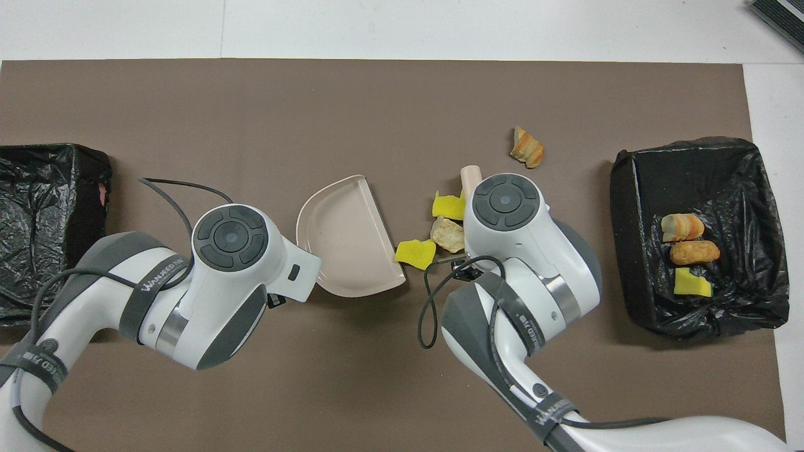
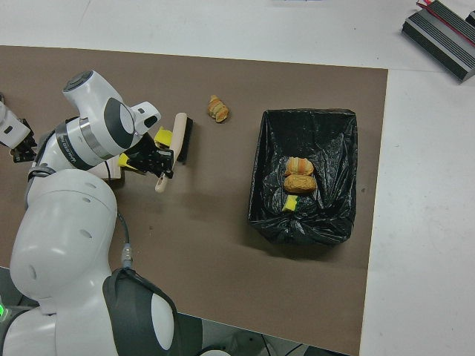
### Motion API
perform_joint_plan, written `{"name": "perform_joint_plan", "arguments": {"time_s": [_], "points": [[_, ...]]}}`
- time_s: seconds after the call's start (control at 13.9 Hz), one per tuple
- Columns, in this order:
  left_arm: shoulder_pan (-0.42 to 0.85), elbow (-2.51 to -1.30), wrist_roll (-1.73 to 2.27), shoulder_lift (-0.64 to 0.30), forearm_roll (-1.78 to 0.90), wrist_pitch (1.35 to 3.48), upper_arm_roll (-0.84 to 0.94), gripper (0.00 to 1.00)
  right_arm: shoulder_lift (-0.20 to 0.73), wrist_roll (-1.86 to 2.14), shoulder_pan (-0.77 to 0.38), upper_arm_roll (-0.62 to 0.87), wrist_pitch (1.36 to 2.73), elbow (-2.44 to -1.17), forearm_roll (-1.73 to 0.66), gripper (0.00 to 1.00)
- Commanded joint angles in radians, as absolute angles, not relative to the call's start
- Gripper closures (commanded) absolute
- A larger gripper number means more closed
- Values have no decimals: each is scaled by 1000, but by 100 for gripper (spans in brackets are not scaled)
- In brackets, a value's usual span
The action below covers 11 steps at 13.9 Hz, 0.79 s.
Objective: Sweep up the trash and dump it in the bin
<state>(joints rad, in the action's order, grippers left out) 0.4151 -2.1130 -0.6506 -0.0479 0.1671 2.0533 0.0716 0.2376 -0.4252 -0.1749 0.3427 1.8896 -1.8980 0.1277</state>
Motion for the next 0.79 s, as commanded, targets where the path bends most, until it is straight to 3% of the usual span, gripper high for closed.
{"name": "perform_joint_plan", "arguments": {"time_s": [0.0, 0.43, 0.72], "points": [[430, -2155, -629, -20, 178, 2069, 61, 100, 252, -446, -253, 342, 1898, -1881, 62, 100], [417, -2198, -632, -2, 111, 2075, 61, 100, 245, -445, -290, 451, 1913, -1862, 5, 100], [396, -2201, -637, -3, 72, 2077, 61, 100, 245, -433, -265, 446, 1930, -1795, 5, 100]]}}
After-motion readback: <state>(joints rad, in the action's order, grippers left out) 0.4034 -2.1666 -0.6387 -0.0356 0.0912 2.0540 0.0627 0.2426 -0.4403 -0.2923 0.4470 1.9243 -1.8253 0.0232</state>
